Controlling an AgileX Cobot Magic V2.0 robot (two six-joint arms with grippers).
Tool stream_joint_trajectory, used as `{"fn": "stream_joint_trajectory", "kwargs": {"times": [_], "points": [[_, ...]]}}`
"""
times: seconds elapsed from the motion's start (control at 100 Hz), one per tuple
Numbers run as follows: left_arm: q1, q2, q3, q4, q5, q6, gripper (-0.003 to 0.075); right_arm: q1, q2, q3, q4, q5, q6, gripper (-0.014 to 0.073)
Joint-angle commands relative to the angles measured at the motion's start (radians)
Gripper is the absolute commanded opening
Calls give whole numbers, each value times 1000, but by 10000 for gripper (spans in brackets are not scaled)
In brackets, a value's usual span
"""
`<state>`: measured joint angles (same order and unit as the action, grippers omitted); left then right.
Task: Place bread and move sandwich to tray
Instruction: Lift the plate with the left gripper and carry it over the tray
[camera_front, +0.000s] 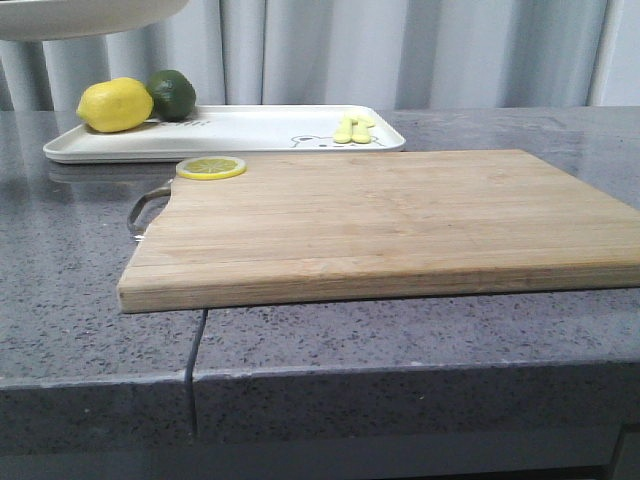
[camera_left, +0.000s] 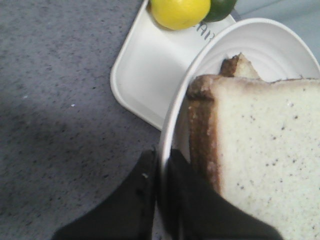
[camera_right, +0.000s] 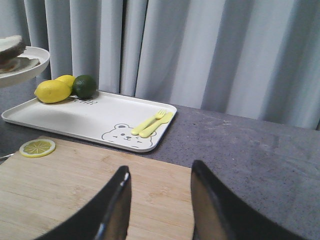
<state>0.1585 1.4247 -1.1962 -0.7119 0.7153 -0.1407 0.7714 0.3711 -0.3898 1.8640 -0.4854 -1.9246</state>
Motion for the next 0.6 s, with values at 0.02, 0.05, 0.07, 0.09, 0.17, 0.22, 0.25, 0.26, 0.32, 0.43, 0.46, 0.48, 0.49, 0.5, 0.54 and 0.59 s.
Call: {"fn": "stream_joint_trajectory", "kwargs": {"times": [0.02,0.05,0.07,0.09,0.17,0.22,0.25,0.26,0.32,0.43,0.46,0.48,0.49,0.5,0.54,0.59], "points": [[2,48,-126,-99,-5,51,-13,-3,1,-29,-34,34,1,309],[2,66,-146,-99,3,57,-13,-3,1,-29,-34,34,1,309],[-2,79,-161,-99,7,60,-13,-3,1,-29,-34,34,1,309],[-5,92,-175,-99,9,63,-13,-3,1,-29,-34,34,1,309],[-18,137,-224,-99,11,87,-13,-3,1,-29,-34,34,1,309],[-26,167,-254,-99,13,96,-13,-3,1,-29,-34,34,1,309],[-33,184,-277,-100,15,102,-13,-3,1,-29,-34,34,1,309],[-37,193,-281,-100,15,102,-13,-3,1,-29,-34,34,1,309],[-50,230,-319,-100,19,105,-13,-3,1,-29,-34,34,1,309],[-73,311,-391,-100,63,123,-13,-3,1,-29,-34,34,1,309],[-81,330,-414,-100,74,127,-13,-3,1,-29,-34,34,1,309],[-85,343,-422,-100,81,128,-13,-3,1,-29,-34,34,1,309],[-87,352,-431,-100,84,130,-13,-3,1,-29,-34,34,1,309],[-90,356,-436,-100,88,130,-13,-3,1,-29,-34,34,1,309],[-101,381,-461,-100,96,130,-13,-3,1,-29,-34,34,1,309],[-108,405,-488,-100,98,130,-13,-3,1,-29,-34,34,1,309]]}}
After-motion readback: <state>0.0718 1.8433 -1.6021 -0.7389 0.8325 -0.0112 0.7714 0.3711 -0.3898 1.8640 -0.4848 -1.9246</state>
